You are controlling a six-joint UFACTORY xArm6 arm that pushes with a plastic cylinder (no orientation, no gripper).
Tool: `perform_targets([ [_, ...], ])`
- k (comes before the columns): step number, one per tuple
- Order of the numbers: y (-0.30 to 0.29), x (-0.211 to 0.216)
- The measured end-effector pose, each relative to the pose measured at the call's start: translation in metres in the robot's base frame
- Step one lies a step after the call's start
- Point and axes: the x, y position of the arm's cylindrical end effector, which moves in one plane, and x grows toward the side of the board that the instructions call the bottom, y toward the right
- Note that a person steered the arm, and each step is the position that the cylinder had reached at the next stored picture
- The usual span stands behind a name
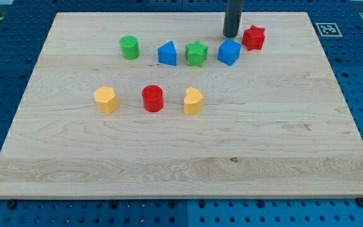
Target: Push the red star closer to the yellow heart
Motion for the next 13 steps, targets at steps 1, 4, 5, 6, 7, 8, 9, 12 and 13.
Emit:
perform_targets([
  [1,0.015,0.0],
  [4,0.054,0.0],
  [5,0.063,0.004],
  [6,0.065,0.024],
  [7,0.074,0.056],
  [8,0.088,0.092],
  [9,0.105,0.129],
  [12,0.173,0.158],
  [13,0.173,0.182],
])
